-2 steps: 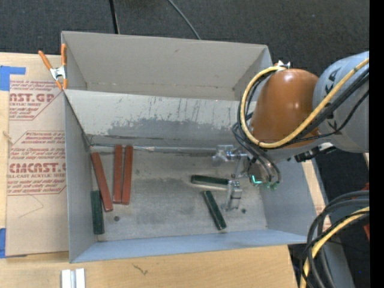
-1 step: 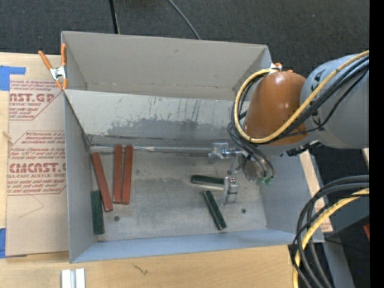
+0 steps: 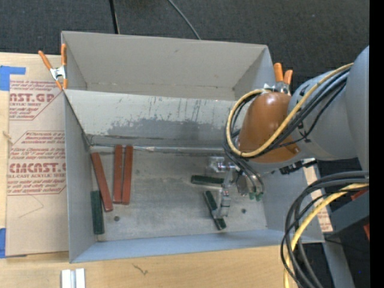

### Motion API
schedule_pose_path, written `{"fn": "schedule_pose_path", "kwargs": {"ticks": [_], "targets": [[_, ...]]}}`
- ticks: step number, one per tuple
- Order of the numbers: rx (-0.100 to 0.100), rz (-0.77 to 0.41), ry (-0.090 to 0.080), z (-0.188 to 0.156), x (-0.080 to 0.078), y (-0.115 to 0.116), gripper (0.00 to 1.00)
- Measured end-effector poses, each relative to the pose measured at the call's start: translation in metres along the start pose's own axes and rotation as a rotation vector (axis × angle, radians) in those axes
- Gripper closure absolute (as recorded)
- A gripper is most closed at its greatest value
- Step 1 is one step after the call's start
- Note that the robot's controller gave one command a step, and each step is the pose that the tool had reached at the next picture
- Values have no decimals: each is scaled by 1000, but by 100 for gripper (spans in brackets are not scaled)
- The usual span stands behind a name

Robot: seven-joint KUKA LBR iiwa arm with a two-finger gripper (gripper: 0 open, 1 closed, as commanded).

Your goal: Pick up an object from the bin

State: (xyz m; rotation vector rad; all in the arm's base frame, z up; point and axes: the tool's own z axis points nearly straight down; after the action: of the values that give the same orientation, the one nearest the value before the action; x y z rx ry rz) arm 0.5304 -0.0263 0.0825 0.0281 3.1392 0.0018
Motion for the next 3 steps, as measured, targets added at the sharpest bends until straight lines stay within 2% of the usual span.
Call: {"fn": "schedule_pose_path", "kwargs": {"ticks": [1,2,3], "targets": [[2,-53,-12,9,-37,3,100],[1,-54,-3,12,-34,3,0],[1,-54,-2,12,-33,3,100]]}}
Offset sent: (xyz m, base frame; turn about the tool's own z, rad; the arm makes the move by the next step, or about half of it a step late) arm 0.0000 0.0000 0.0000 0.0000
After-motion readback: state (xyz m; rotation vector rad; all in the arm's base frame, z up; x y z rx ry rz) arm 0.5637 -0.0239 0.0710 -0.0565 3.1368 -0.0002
